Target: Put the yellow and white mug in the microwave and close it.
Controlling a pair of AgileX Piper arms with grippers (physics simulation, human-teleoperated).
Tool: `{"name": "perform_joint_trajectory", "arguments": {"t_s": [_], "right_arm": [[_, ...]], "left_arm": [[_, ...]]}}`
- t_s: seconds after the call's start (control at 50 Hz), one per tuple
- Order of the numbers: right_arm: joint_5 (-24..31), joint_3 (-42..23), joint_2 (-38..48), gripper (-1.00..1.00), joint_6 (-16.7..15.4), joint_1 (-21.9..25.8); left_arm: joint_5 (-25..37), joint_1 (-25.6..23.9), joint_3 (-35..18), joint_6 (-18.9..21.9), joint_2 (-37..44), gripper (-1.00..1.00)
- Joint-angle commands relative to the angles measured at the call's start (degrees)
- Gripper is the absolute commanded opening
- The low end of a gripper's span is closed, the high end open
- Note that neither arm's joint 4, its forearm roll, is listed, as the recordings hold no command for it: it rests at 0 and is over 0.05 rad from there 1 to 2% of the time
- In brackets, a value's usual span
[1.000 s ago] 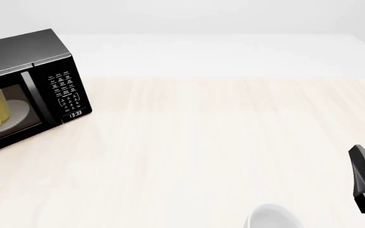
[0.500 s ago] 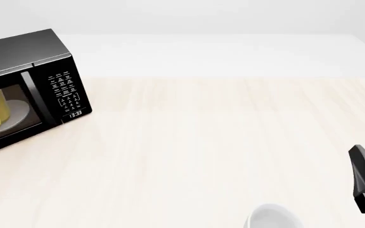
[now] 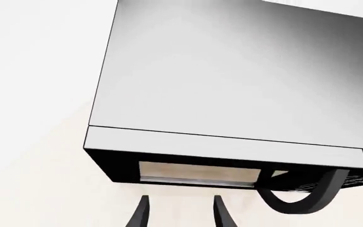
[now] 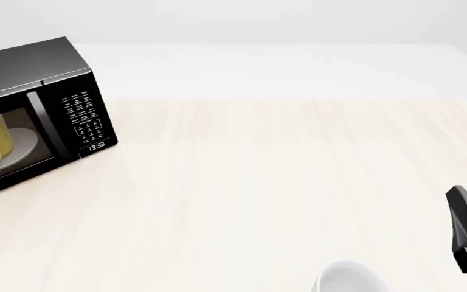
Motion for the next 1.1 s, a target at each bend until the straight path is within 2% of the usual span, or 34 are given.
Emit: {"name": "perform_joint_trajectory", "arguments": {"t_s": [0.02,0.12,0.38,0.7,1.1], "right_arm": [[0.0,0.0,0.0,1.0,0.0,0.0],[0.0,0.0,0.0,1.0,0.0,0.0],[0.0,0.0,0.0,1.0,0.0,0.0],[0.0,0.0,0.0,1.0,0.0,0.0],[0.0,0.0,0.0,1.0,0.0,0.0]], "left_arm": [[2.0,-0.7,1.3,0.4,-6.5,1.0],[3.7,0.9,1.3,2.5,-12.1,1.0],[10.2,-3.7,0.2,2.0,-23.7,1.0],[18.7,-5.0,-1.6,3.2,-33.4,1.0],[28.1,-6.7,-4.5,1.3,-42.6,1.0]]}}
